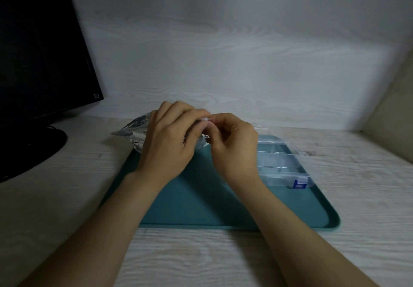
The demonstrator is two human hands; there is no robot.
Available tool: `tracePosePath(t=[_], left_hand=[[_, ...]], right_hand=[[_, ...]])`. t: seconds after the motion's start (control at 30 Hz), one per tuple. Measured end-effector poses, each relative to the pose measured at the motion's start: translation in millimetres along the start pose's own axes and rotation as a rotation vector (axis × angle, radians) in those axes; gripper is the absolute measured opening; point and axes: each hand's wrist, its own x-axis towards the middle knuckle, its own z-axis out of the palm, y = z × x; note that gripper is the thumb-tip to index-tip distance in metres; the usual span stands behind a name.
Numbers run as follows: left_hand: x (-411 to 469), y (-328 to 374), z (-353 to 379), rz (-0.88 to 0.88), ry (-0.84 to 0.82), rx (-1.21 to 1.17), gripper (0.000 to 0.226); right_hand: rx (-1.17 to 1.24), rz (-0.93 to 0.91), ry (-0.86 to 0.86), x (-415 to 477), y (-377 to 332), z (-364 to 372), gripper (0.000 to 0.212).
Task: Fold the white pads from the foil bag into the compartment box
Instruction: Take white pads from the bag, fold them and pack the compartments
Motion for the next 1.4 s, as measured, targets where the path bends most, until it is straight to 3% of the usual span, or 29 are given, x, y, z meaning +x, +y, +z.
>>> tracePosePath(t=[0.23, 0.5, 0.83, 1.0, 1.17, 1.4], left_hand=[[-1, 1, -2, -0.001, -0.005, 0.078, 0.007], [-4, -16, -3, -0.148, 0.071, 0.247, 0.003], [-8, -37, -4, -0.51, 0.127, 0.437, 0.011], [-8, -48, -8, -0.753, 0.16, 0.268, 0.024], [-4, -51, -10, -0.888, 0.203, 0.095, 0.013], [6, -36, -17, -0.674, 0.318, -0.074, 0.02]], right_hand=[[-0.004, -0.015, -0.025, 0, 4, -2, 0.007], [0.117, 0.081, -0.002, 6, 18, -1, 0.009], [0.358, 0.269, 0.056, 10, 15, -4, 0.017], [0.416, 0.344, 0.106, 16, 15, -13, 0.009], [0.43, 0.365, 0.116, 17, 16, -16, 0.008], [0.11, 0.274, 0.076, 21, 20, -24, 0.007]])
